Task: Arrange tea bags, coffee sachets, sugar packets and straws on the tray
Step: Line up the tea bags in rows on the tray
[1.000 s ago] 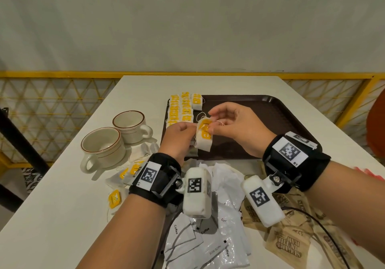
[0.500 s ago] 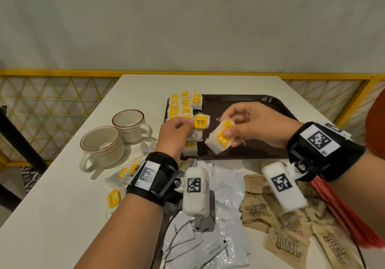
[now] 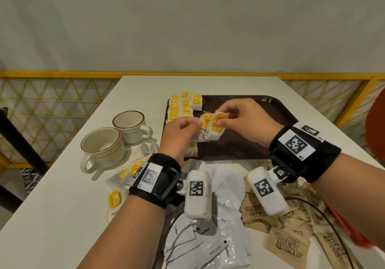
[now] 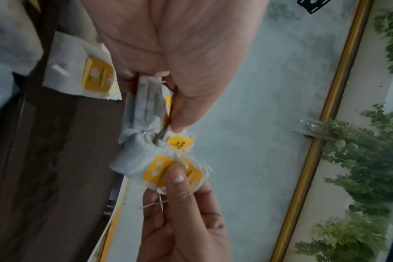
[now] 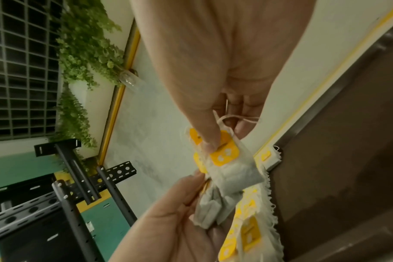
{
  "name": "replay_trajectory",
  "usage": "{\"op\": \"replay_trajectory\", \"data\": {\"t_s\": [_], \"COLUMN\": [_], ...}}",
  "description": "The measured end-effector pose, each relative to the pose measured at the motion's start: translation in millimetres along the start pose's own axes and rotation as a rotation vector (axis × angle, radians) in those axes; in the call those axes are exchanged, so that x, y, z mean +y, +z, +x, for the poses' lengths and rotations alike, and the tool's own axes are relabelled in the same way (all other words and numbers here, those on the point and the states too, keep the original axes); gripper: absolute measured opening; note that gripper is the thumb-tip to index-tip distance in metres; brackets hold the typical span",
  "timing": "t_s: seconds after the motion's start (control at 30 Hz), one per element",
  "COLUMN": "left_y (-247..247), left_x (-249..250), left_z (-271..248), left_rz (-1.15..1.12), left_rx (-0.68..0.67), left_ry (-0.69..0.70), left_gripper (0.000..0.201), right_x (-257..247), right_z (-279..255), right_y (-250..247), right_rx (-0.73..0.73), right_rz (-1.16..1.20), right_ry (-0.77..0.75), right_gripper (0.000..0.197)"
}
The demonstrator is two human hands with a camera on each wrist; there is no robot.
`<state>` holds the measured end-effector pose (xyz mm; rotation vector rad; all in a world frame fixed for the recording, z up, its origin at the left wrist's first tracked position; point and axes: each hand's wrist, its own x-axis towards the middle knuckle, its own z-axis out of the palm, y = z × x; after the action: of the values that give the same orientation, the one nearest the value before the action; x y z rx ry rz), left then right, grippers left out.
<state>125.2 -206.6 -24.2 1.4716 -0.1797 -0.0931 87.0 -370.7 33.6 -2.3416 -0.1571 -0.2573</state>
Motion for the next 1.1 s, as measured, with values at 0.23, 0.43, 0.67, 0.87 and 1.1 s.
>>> {"op": "replay_trajectory", "data": {"t_s": [0.23,0.43,0.67,0.87,1.1], "left_y": [1.6,-0.3,0.0,-10.2,-3.4], "left_x": [1.9,3.3,4.1,4.5,-0.2], "left_z": [-2.6,-2.5,-2.7,0.9,0.0], "left_rz": [0.010,-0.015,0.043,0.041,0.077], "left_rx": [-0.020,0.007,-0.023,-0.039,0.035], "left_ry": [0.020,0.012,0.028,0.099,0.093], "left_gripper": [0.020,0.017,0.016,0.035,0.023], "right_x": [2.4,3.5,12.9,22.2,11.5], "right_z": [-0.5,-4.0,-2.4,-0.7,-9.1], "right_y": [-0.1,-6.1,-1.6,-26.7,-30.8], "right_rx": [0.005,0.016,-0.028,-0.066,-0.281], "right_rz": [0.042,0.202,0.293,0.339,0.435], "right_ry": [-0.008,0.028,0.140,0.235,0.212], "right_gripper": [0.012,0.010,0.011,0.014,0.026]}}
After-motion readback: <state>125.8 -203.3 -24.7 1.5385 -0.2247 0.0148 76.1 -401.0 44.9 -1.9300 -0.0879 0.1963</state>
